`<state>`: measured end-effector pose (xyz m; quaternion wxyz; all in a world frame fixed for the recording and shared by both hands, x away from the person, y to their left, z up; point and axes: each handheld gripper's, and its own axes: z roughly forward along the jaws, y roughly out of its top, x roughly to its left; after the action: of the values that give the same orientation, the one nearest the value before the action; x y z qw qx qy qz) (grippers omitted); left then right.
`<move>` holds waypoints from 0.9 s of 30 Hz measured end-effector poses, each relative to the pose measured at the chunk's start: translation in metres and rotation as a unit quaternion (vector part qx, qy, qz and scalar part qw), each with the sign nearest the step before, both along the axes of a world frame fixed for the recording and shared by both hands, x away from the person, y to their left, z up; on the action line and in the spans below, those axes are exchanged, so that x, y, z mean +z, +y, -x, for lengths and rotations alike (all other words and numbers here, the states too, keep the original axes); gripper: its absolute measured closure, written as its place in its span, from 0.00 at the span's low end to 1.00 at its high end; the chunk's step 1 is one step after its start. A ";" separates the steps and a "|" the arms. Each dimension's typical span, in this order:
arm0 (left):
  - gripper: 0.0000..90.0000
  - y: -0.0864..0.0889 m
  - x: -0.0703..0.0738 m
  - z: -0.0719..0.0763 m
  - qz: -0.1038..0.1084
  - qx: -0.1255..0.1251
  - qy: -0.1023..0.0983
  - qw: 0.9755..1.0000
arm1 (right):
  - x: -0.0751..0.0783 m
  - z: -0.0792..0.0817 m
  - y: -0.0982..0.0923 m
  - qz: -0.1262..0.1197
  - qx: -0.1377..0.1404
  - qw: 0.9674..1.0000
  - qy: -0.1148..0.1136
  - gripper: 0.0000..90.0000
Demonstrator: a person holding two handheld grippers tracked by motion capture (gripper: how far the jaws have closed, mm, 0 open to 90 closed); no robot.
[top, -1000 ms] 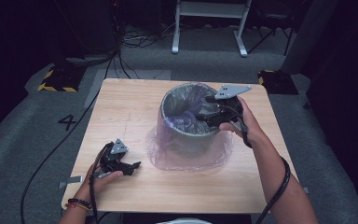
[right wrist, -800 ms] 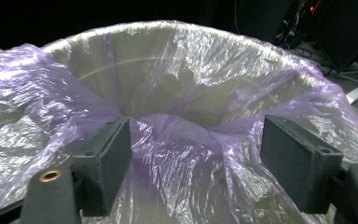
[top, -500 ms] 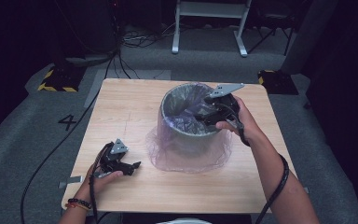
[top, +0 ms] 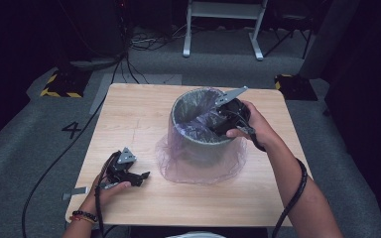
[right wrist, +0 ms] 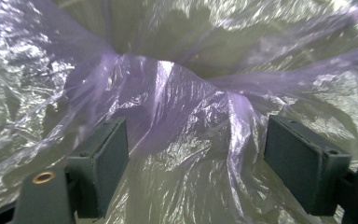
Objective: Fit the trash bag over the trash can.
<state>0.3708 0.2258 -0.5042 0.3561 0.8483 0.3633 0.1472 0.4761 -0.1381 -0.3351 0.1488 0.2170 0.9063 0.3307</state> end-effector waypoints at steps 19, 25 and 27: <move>0.15 0.000 0.000 0.000 0.000 0.000 0.000 1.000 | -0.002 -0.006 0.013 0.083 -0.005 0.996 0.037 0.21; 0.15 0.000 0.000 0.000 0.000 0.000 0.000 1.000 | -0.002 -0.007 0.014 0.088 -0.005 0.995 0.039 0.21; 0.15 0.000 0.000 0.000 0.000 0.000 0.000 1.000 | -0.002 -0.007 0.013 0.083 -0.006 0.996 0.037 0.21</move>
<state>0.3708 0.2259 -0.5042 0.3559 0.8483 0.3633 0.1474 0.4826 -0.1252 -0.3373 0.1342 0.2214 0.9344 0.2447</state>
